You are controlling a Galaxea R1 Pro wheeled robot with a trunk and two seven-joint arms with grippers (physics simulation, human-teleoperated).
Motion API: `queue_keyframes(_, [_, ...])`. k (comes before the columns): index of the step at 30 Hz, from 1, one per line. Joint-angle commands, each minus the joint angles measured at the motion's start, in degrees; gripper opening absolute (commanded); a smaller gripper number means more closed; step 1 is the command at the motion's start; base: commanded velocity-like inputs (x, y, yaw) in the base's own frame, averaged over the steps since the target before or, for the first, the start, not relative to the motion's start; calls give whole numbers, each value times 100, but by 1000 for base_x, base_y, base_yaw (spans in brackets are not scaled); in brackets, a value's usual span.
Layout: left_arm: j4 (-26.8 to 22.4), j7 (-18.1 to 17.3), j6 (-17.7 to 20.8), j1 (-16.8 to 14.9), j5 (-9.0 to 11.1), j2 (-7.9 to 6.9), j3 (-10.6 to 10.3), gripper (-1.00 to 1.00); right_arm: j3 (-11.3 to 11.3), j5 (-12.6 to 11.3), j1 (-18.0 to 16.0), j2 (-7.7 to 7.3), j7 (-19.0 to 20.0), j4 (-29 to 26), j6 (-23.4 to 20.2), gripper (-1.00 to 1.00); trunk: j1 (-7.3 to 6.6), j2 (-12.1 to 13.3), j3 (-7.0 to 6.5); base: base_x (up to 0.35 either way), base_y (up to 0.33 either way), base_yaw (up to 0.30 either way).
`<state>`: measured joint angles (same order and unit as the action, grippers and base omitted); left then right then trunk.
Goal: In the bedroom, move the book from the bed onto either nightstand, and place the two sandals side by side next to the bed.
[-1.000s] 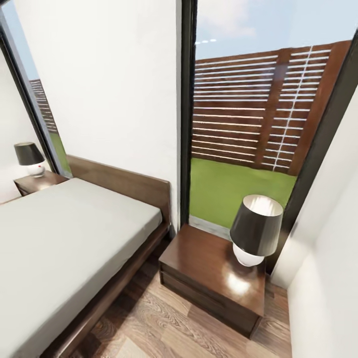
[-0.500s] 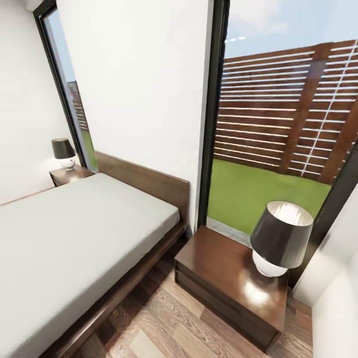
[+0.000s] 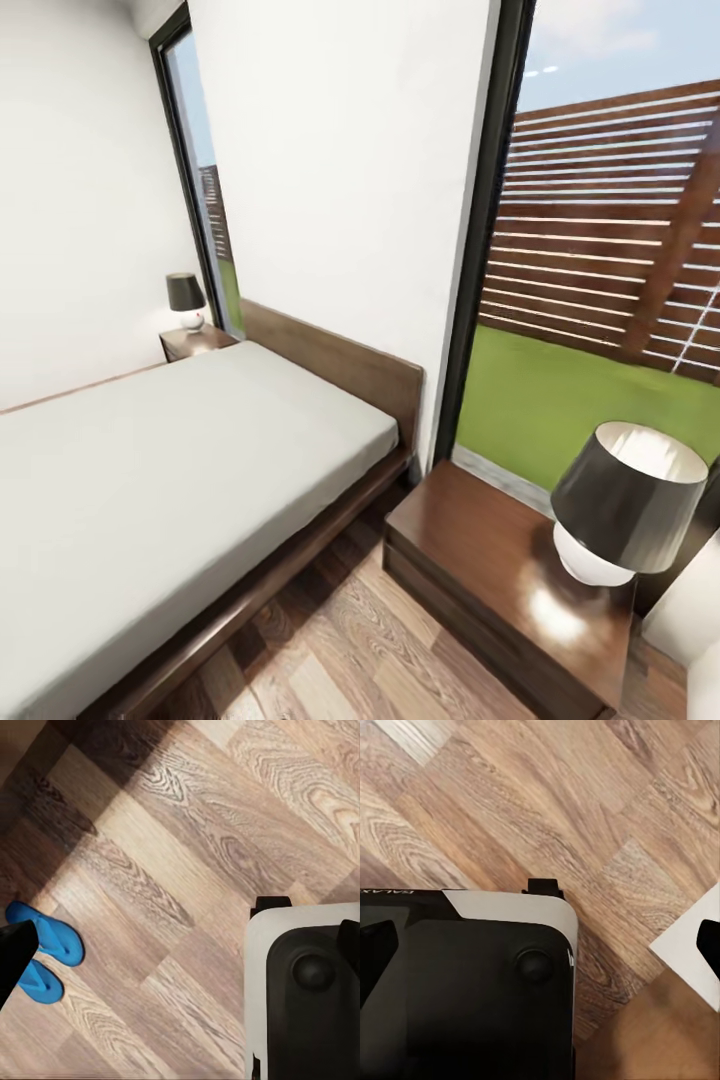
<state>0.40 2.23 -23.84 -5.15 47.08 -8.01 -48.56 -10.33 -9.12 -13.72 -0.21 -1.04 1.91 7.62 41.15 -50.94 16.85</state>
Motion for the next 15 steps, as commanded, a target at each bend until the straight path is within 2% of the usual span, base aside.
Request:
queue_keyframes(1, [4, 23, -15, -4, 12, 1, -48, 100, -49, -56, -8, 0, -1, 20, 38, 100, 1, -5, 7, 0, 0, 287])
queue_keyframes(15, [4, 23, -15, -4, 12, 1, -47, 100, -49, -49, -8, 2, -1, 20, 38, 100, 1, -5, 7, 0, 0, 287])
